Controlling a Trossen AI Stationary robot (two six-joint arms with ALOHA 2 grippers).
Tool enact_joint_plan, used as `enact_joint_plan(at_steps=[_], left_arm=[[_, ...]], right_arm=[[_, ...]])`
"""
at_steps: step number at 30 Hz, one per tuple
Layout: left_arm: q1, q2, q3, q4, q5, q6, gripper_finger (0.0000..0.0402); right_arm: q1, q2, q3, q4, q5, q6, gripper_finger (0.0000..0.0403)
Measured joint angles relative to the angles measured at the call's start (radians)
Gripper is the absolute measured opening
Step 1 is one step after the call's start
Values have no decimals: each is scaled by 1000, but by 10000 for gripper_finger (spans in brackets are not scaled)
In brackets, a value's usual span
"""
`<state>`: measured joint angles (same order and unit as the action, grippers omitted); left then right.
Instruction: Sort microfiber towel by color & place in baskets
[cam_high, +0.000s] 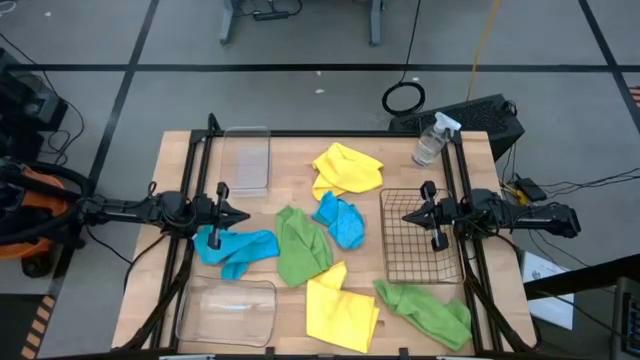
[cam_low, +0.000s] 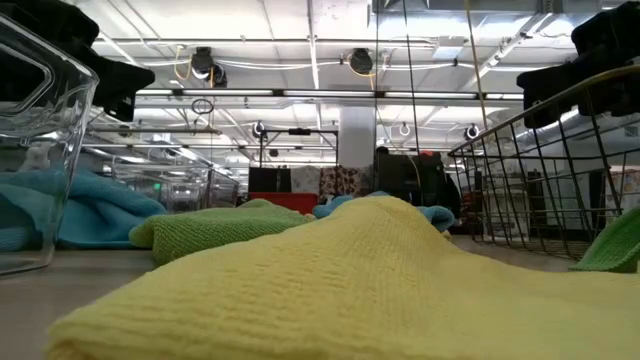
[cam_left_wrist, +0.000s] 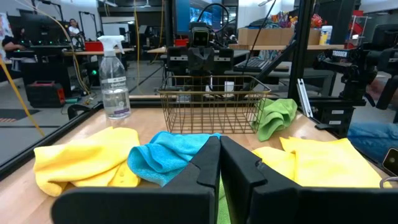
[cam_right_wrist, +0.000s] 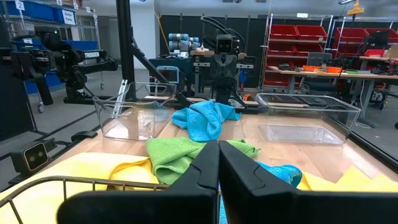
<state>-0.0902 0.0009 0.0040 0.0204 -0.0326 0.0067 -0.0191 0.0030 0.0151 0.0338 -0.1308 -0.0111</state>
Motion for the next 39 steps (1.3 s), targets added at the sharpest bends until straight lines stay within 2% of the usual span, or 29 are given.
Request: enact_joint_plan(at_steps=[39], left_arm=[[0,0,0,0,0,0,17]], right_arm=[[0,0,0,0,0,-15,0]])
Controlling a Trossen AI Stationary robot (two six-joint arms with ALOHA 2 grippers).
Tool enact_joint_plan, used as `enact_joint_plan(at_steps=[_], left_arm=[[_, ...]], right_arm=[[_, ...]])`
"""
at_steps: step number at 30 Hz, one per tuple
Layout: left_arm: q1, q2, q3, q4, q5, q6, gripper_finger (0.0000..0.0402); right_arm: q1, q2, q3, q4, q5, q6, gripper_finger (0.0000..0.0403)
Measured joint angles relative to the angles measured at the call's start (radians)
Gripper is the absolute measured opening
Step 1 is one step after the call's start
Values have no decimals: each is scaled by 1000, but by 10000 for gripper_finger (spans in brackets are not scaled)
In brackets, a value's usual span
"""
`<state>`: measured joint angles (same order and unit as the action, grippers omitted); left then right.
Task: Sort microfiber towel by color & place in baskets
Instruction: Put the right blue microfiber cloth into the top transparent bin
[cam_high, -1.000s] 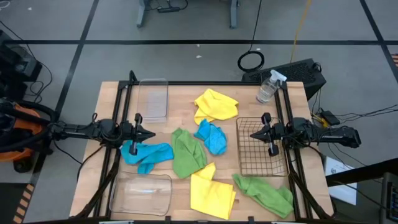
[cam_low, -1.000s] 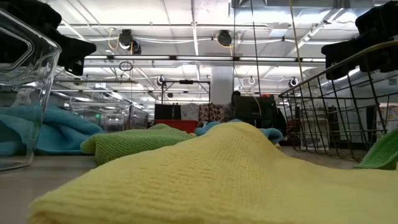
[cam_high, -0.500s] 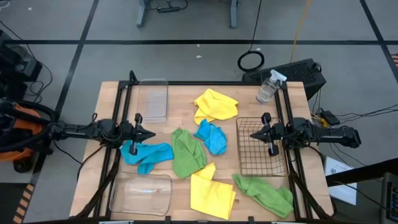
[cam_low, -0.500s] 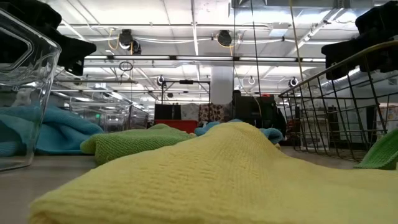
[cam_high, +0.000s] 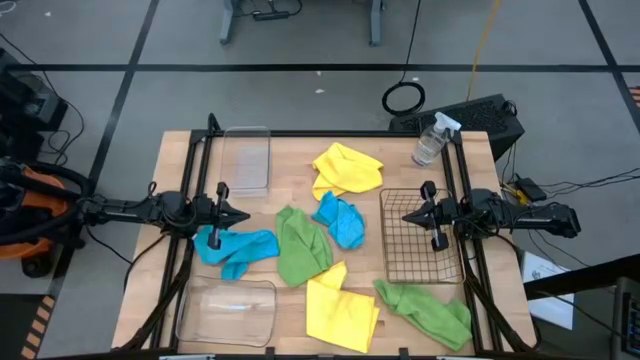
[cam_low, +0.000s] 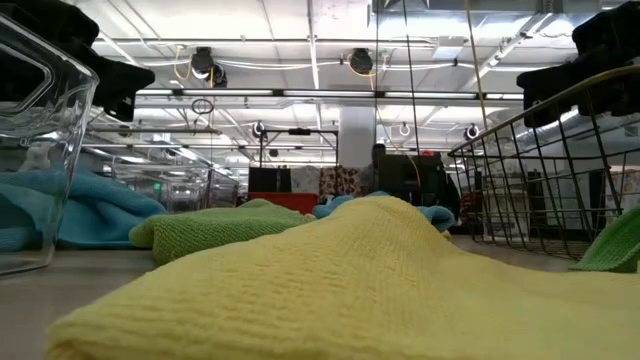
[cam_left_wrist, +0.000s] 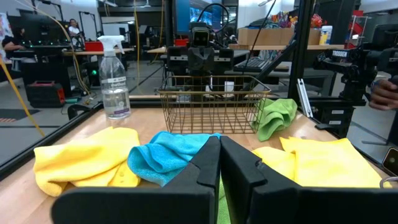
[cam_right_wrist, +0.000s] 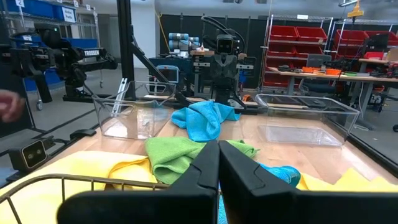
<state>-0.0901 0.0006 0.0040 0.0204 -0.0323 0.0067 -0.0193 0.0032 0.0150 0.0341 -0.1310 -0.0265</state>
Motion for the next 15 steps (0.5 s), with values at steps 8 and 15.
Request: enact_joint_plan(at_steps=[8,15], left_arm=[[0,0,0,0,0,0,17],[0,0,0,0,0,0,17]], right_arm=[[0,0,0,0,0,76,0],[0,0,-1,12,2,113,0]])
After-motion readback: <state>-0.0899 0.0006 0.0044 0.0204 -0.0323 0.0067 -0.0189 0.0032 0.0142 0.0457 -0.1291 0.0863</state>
